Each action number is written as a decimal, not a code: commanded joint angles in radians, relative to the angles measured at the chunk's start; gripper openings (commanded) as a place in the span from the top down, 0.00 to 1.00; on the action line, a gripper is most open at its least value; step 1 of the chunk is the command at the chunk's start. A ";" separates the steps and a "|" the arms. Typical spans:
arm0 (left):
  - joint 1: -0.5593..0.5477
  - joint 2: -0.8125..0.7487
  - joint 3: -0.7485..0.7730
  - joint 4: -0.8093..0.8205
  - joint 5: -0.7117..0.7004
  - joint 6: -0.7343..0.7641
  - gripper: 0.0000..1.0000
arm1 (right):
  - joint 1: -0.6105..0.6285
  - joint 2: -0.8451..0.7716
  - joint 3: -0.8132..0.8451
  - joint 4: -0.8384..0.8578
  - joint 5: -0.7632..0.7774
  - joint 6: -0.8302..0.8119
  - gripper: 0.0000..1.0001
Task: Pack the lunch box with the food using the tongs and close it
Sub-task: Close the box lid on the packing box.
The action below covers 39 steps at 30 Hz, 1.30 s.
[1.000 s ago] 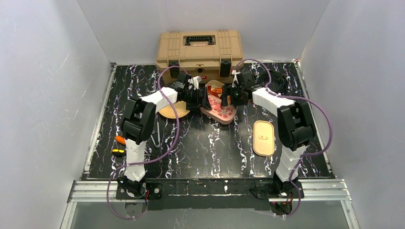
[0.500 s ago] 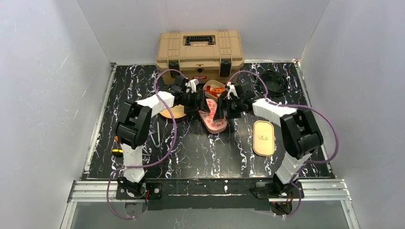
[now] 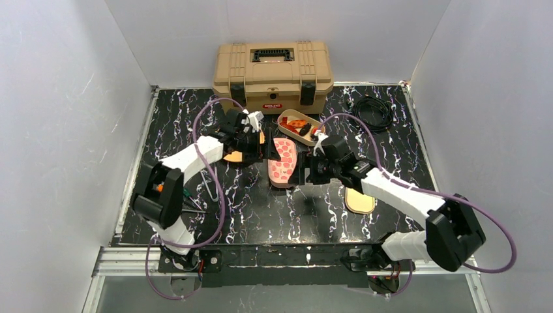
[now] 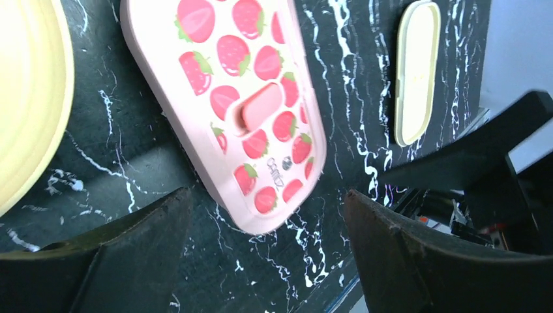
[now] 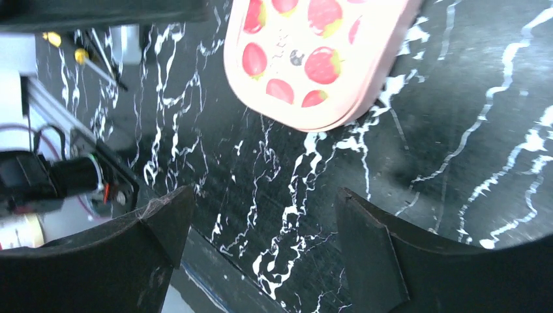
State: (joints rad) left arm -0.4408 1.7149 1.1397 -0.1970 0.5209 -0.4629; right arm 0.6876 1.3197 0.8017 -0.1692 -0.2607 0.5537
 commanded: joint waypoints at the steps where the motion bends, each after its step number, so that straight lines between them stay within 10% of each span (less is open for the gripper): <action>1: -0.004 -0.118 -0.019 -0.062 -0.059 0.064 0.19 | -0.008 -0.087 -0.018 -0.020 0.149 0.092 0.13; 21: -0.004 0.109 0.049 -0.021 0.024 -0.065 0.73 | -0.008 -0.097 -0.070 0.057 0.220 0.179 0.23; 32: 0.006 0.102 0.042 -0.034 0.039 -0.077 0.68 | -0.007 -0.120 -0.064 0.003 0.233 0.158 0.24; 39: 0.023 0.088 0.025 -0.004 0.092 -0.107 0.88 | -0.007 -0.135 -0.071 -0.003 0.240 0.163 0.24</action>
State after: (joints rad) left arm -0.4286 1.8259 1.1824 -0.2111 0.5446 -0.5480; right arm 0.6804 1.2217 0.7288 -0.1688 -0.0463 0.7181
